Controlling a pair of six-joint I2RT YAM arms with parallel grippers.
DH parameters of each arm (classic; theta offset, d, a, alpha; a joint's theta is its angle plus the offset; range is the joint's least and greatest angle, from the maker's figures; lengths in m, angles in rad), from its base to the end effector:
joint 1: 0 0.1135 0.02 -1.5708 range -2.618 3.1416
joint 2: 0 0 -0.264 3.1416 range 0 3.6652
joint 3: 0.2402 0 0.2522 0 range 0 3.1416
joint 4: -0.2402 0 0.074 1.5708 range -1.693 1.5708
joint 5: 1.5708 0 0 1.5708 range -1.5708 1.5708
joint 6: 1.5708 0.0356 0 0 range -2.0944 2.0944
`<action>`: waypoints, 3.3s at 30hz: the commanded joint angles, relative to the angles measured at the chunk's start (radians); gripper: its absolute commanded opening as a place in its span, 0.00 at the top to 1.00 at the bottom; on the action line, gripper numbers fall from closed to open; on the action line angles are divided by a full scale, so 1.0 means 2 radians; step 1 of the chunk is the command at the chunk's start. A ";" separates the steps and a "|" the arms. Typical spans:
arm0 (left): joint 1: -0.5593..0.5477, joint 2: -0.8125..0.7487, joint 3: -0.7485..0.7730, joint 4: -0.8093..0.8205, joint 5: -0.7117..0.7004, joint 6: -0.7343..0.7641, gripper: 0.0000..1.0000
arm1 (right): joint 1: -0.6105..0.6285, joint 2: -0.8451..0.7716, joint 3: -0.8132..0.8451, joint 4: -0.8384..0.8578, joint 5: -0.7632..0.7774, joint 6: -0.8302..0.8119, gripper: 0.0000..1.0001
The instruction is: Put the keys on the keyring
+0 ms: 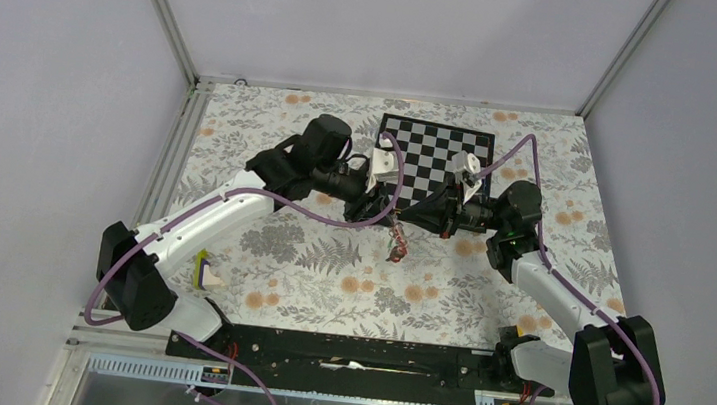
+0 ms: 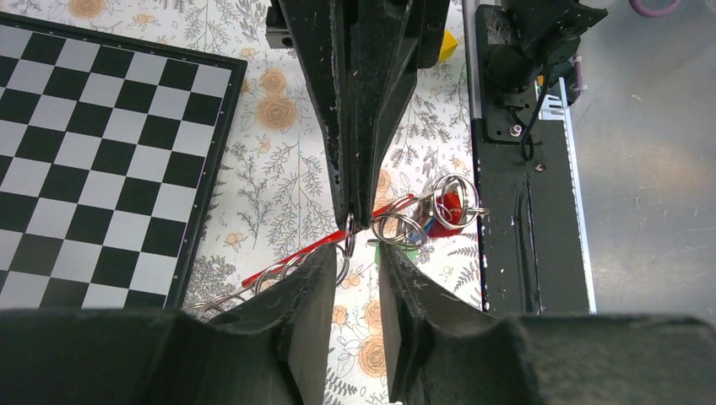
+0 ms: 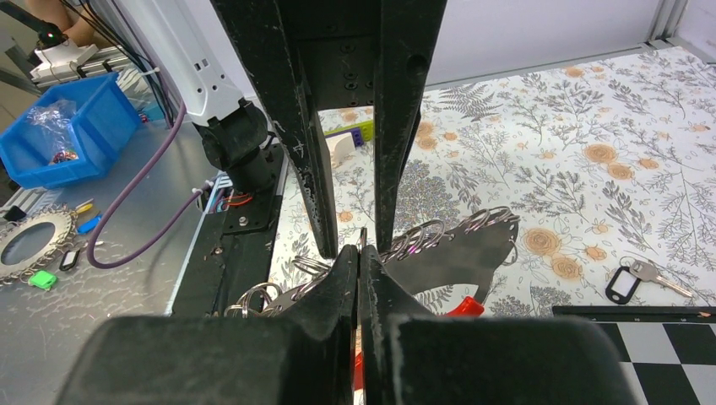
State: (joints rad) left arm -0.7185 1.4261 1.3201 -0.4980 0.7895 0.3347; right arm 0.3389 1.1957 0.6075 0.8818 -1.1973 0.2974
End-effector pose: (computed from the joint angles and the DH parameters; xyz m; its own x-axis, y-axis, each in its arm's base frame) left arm 0.2193 -0.2253 0.3522 -0.1070 0.4009 -0.9099 0.9938 0.0146 -0.1105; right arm 0.2188 0.1123 0.2983 -0.0209 0.1060 -0.9941 -0.9996 0.0175 0.0229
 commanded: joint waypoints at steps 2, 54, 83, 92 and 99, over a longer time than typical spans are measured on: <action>0.003 0.000 0.031 0.026 0.022 -0.006 0.72 | -0.003 -0.001 0.003 0.038 -0.006 0.006 1.00; -0.001 0.012 0.054 -0.045 -0.041 0.067 1.00 | -0.009 -0.013 0.003 -0.031 -0.009 -0.075 0.77; -0.083 -0.026 0.010 -0.050 -0.254 0.167 1.00 | -0.009 -0.010 0.030 -0.197 0.043 -0.211 0.45; -0.055 -0.079 -0.038 -0.044 -0.264 0.131 1.00 | -0.009 0.010 0.072 -0.275 0.099 -0.222 0.34; 0.018 -0.130 -0.066 -0.096 -0.242 0.105 1.00 | 0.028 0.071 0.157 -0.368 0.178 -0.254 0.29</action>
State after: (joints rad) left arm -0.7528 1.2491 1.2144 -0.6651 0.2871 0.5892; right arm 0.3359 1.2785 0.8036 0.2764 -0.9684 -0.1390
